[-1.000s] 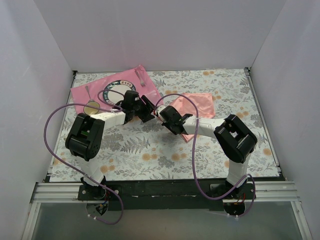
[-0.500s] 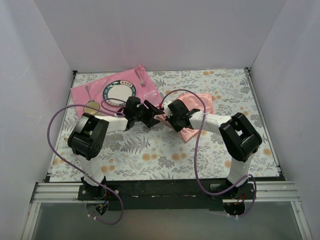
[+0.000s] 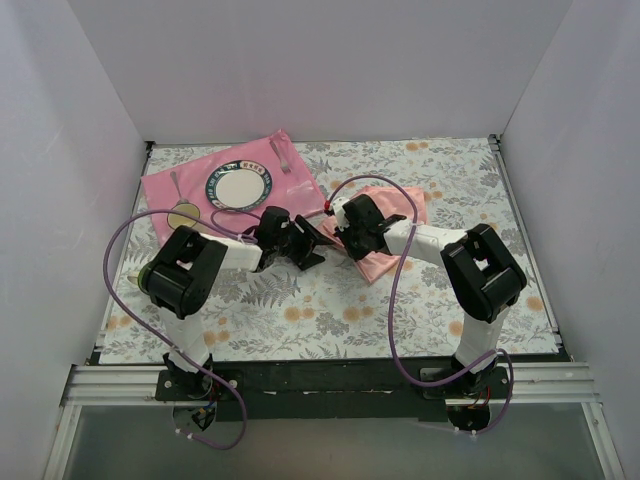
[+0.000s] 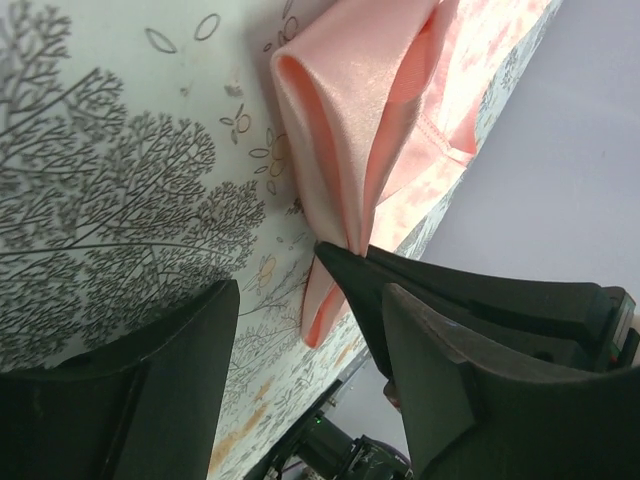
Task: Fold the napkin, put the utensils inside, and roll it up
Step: Roll the napkin with the utensil
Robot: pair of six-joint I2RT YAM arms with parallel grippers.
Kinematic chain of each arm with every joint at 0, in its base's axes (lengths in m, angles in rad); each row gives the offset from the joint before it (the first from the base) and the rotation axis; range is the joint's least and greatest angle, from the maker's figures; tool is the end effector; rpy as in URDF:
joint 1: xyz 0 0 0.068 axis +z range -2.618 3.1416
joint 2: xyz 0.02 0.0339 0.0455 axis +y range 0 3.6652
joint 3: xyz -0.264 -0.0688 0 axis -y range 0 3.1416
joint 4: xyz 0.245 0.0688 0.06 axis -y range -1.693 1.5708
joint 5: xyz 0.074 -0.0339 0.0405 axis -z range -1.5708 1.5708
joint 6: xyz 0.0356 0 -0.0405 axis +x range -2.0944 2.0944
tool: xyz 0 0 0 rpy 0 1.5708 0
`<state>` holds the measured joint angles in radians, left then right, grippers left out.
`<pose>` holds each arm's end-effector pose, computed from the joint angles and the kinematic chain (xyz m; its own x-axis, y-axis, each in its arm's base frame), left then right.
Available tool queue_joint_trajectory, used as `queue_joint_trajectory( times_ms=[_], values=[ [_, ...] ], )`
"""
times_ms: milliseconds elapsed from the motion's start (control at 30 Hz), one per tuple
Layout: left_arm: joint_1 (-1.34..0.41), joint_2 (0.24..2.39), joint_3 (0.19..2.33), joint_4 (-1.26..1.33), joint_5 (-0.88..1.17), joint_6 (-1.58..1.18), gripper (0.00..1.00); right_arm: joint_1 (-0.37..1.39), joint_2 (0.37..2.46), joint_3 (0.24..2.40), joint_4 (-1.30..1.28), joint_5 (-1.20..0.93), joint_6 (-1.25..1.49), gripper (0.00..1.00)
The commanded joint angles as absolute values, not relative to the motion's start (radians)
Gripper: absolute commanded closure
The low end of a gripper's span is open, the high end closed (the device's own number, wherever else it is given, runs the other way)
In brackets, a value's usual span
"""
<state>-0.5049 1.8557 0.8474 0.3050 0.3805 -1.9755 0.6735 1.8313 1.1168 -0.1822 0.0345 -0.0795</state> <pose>0.3063 -0.1844 0.1224 -0.4179 -0.7442 0.5211 -0.7948 0.0216 -0.6065 0.2984 0.2365 0.1678 -0.5606 -0.5489 -0.6201 -0.6531 0.7534 -0.0764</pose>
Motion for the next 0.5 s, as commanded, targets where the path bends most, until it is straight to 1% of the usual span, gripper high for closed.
queue_joint_trajectory(
  times_ms=[0, 100, 167, 200, 300, 467],
  values=[
    [-0.522, 1.893, 0.903, 0.299, 0.341, -1.971, 0.41, 0.672, 1.812, 1.111, -0.181, -0.028, -0.061, 0.99],
    [-0.528, 1.931, 0.948, 0.255, 0.315, -1.988, 0.41, 0.672, 1.810, 1.109, -0.175, -0.029, -0.060, 0.99],
    [-0.534, 1.943, 0.969, 0.230, 0.255, -1.988, 0.41, 0.670, 1.812, 1.109, -0.175, -0.031, -0.060, 0.99],
    [-0.540, 1.951, 1.003, 0.178, 0.242, -1.993, 0.41, 0.670, 1.812, 1.109, -0.173, -0.031, -0.061, 0.99],
    [-0.548, 1.979, 1.044, 0.100, 0.204, -2.006, 0.47, 0.667, 1.807, 1.104, -0.172, -0.032, -0.069, 0.99],
    [-0.563, 1.994, 1.081, 0.015, 0.109, -1.985, 0.53, 0.664, 1.807, 1.109, -0.179, -0.031, -0.083, 0.99]
  ],
)
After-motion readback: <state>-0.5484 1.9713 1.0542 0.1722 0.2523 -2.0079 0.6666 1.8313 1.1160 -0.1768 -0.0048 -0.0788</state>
